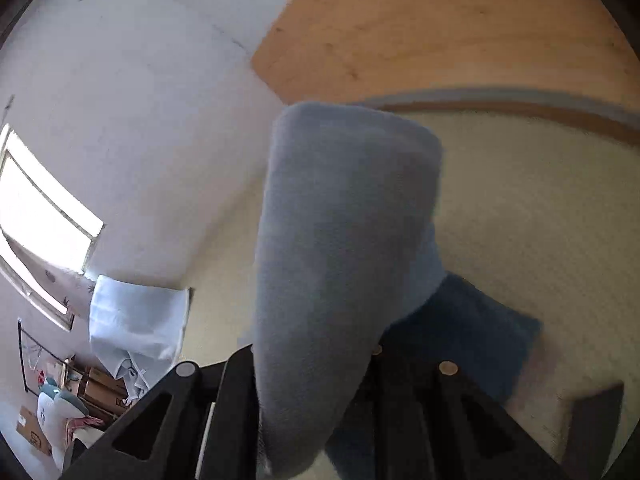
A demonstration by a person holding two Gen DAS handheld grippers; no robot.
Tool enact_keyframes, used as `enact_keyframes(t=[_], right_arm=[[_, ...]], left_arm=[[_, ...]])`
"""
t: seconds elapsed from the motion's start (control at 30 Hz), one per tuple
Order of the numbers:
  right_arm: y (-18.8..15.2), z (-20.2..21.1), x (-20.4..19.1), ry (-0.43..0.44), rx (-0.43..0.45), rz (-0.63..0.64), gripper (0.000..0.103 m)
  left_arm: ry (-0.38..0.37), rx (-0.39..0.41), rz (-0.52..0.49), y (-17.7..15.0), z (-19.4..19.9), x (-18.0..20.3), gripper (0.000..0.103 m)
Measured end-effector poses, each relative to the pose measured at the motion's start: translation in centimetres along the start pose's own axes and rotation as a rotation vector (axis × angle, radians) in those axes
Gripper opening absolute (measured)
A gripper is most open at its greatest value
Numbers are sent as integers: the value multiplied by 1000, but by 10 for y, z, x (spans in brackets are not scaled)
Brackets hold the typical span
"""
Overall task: Fold clothes
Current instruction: 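Carry the folded sweatshirt with both grippers toward the wooden headboard, then lower the sweatshirt onto the bed by the headboard and open both grippers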
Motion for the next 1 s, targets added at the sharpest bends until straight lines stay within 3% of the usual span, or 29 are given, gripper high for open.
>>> enact_keyframes(t=[0.2, 0.37, 0.47, 0.5, 0.6, 0.67, 0.73, 0.8, 0.83, 1.0], right_arm=[[-40, -19, 97, -13, -113, -143, 18], [-55, -29, 128, 38, -185, -223, 24], [-54, -19, 127, -19, -177, -167, 44], [-53, -15, 126, -46, -170, -143, 57], [-53, 3, 123, -111, -159, -93, 82], [-55, 18, 119, -152, -139, -71, 92], [-57, 35, 117, -180, -120, -57, 100], [-59, 52, 117, -196, -101, -52, 102], [-56, 55, 126, -202, -94, -56, 103], [-77, 92, 102, -182, -65, -55, 103]], left_arm=[[10, -151, -45, -40, -49, 44, 21], [16, -195, -36, -49, -61, 39, 22], [17, -207, -23, -49, -61, 37, 25], [21, -215, -23, -51, -60, 38, 26], [28, -241, -15, -52, -61, 36, 30], [25, -248, 14, -59, -52, 33, 32], [37, -253, 45, -62, -46, 28, 43], [52, -254, 62, -64, -42, 21, 80], [63, -253, 65, -64, -38, 18, 86], [84, -219, 65, -66, 10, 19, 88]])
Point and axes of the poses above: each gripper's, at about its wrist camera, not at the fingertips, and z roughly against the way its jaws point, x to its right, y to its top, the point moved 9 cm from there along -z, roughly the way its jaws point, and after that the axes turned 14 degrees about -x, right-handed, at the moved point
